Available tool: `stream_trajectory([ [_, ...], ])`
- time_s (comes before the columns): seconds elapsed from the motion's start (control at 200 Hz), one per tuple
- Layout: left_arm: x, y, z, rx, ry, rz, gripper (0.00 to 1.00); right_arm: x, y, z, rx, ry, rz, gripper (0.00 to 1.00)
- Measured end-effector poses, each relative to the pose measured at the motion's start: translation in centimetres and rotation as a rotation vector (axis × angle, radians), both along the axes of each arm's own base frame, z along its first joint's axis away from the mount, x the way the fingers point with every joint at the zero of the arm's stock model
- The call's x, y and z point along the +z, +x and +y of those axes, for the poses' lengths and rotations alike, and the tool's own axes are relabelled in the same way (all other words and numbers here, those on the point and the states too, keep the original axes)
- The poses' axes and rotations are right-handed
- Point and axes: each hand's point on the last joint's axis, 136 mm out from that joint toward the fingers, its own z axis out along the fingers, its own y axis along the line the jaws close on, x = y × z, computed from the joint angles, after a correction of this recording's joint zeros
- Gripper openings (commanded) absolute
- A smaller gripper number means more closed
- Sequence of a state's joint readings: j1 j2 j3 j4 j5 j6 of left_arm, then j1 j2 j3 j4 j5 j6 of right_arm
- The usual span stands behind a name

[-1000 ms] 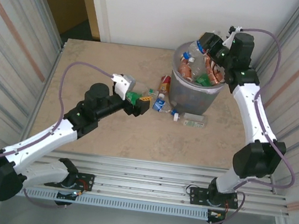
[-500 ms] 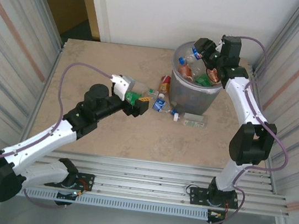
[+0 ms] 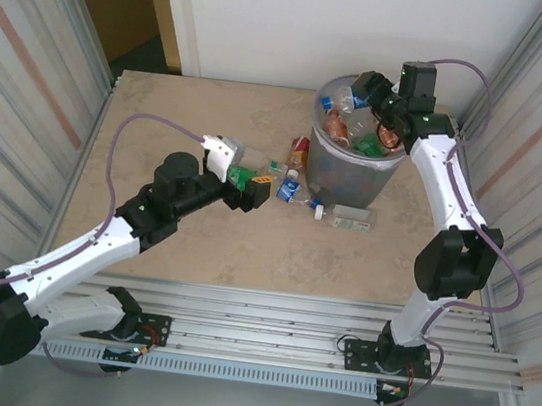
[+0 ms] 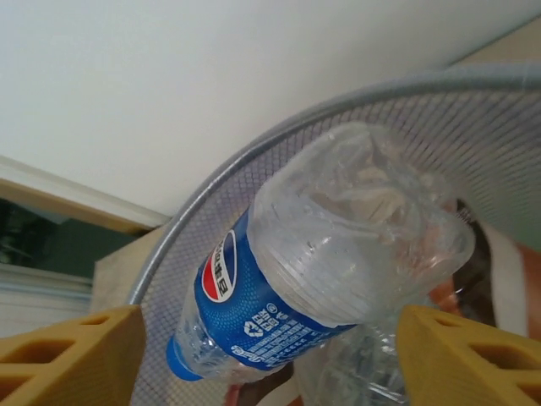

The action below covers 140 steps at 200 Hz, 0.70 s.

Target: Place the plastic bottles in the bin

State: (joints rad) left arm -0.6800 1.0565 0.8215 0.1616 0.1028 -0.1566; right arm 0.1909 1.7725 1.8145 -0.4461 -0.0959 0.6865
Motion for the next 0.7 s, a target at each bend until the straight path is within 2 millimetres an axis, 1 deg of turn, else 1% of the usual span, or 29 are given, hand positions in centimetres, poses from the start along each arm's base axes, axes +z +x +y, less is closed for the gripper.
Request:
stream_trajectory([
  [0.05, 0.0, 0.0, 0.0, 0.0, -0.001, 0.002, 0.99, 0.7, -0.1, -0.2, -0.003, -0.027, -0.014, 0.63],
  [0.11, 0.0, 0.0, 0.0, 0.0, -0.003, 0.003, 0.99, 2.1, -0.1, -0.4, 0.0, -0.063, -0.048, 0.58],
  [0.255, 0.0, 0.0, 0.0, 0.001, -0.005, 0.005, 0.99, 6.0, 0.1, -1.0, -0.012, -0.122, -0.138, 0.53],
  [0.316, -0.1, 0.0, 0.0, 0.001, -0.004, 0.005, 0.99, 6.9, 0.5, -1.2, -0.018, -0.139, -0.158, 0.51],
  [0.356, -0.1, 0.0, 0.0, 0.001, -0.004, 0.005, 0.99, 7.0, 0.8, -1.4, -0.021, -0.147, -0.162, 0.5],
  [0.446, -0.2, 0.0, 0.0, 0.001, -0.004, 0.006, 0.99, 5.8, 1.6, -1.4, -0.02, -0.16, -0.135, 0.47],
  [0.521, -0.4, 0.0, 0.0, 0.001, -0.004, 0.007, 0.99, 3.7, 2.1, -1.3, -0.012, -0.176, -0.08, 0.46],
  [0.616, -0.5, 0.0, 0.0, 0.002, -0.007, 0.012, 0.99, 1.0, 2.2, -0.9, 0.003, -0.199, -0.007, 0.46],
  [0.701, -0.6, 0.0, 0.0, 0.003, -0.01, 0.016, 0.99, -0.4, 1.8, -0.2, 0.021, -0.214, 0.027, 0.47],
])
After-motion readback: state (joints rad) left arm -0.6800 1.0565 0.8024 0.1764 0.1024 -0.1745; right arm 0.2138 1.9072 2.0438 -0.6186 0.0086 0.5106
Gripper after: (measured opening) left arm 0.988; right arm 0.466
